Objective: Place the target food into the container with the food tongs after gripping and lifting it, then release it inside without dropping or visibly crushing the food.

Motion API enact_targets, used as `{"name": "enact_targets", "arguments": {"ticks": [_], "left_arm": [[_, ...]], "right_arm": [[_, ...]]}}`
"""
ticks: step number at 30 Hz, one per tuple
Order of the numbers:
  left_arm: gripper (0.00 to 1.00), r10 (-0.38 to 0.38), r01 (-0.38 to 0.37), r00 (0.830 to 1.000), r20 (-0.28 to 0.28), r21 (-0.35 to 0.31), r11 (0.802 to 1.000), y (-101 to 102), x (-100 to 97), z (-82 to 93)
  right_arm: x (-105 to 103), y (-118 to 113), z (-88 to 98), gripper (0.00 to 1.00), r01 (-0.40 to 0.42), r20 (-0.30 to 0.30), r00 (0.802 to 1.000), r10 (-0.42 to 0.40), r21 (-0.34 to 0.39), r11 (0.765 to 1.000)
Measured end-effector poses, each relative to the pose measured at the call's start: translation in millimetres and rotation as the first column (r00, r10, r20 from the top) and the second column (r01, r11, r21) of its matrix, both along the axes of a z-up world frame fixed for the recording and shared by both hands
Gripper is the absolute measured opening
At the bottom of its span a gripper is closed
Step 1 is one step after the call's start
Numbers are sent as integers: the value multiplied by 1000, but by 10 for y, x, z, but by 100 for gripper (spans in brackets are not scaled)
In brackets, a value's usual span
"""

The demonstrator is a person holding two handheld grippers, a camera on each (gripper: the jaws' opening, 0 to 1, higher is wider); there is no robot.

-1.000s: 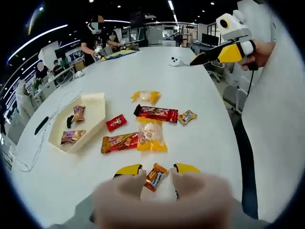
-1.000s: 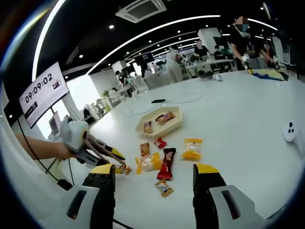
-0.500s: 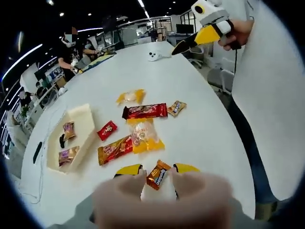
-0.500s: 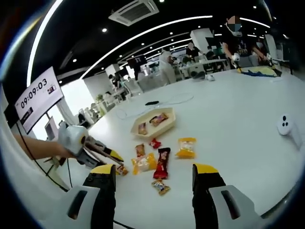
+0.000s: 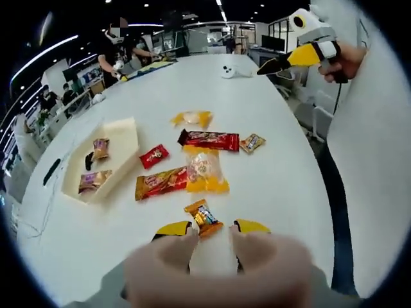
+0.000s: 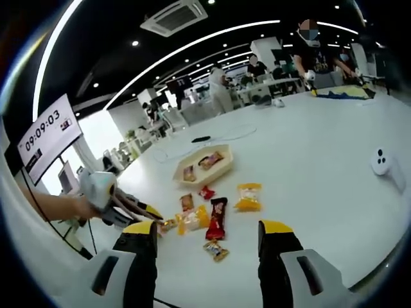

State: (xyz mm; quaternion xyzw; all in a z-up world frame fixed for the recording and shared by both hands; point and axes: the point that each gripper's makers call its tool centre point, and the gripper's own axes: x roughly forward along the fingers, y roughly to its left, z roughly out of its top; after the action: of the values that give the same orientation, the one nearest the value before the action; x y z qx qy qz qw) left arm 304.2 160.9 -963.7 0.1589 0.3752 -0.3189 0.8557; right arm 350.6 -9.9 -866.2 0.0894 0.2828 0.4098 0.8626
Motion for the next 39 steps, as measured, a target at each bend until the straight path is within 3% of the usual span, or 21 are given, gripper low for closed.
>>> {"name": "enact_targets", "arguments": {"ticks": [7, 12, 18, 22, 24, 28, 39], "left_arm": [[25, 125, -125, 992, 5, -29, 992, 1, 51, 40], [25, 224, -223, 975, -2, -95, 970, 16, 159, 92], [25, 278, -278, 960, -8, -97, 956, 56, 222, 86], [25, 321, -322, 947, -29, -134, 937, 29, 250, 111], [25, 353, -354, 935, -33, -141, 924, 31, 262, 139], [25, 464, -468, 884, -57, -131, 874, 99, 275, 80], [25, 465, -466, 885, -35, -100, 879, -9, 273, 20]], "right_arm": [[-10, 105, -20, 63, -31, -10, 999, 31, 3, 1000], [-32, 139, -27, 63, -53, -10, 999, 53, -4, 999], [-36, 98, -37, 62, -50, -14, 999, 50, -11, 999], [-18, 45, -36, 62, -30, -17, 999, 29, -7, 1000], [-14, 34, -38, 62, -22, -18, 1000, 22, -5, 1000], [-14, 27, -41, 61, -13, -22, 1000, 13, -1, 1000], [-67, 52, -58, 61, -19, -27, 999, 19, -4, 1000]]}}
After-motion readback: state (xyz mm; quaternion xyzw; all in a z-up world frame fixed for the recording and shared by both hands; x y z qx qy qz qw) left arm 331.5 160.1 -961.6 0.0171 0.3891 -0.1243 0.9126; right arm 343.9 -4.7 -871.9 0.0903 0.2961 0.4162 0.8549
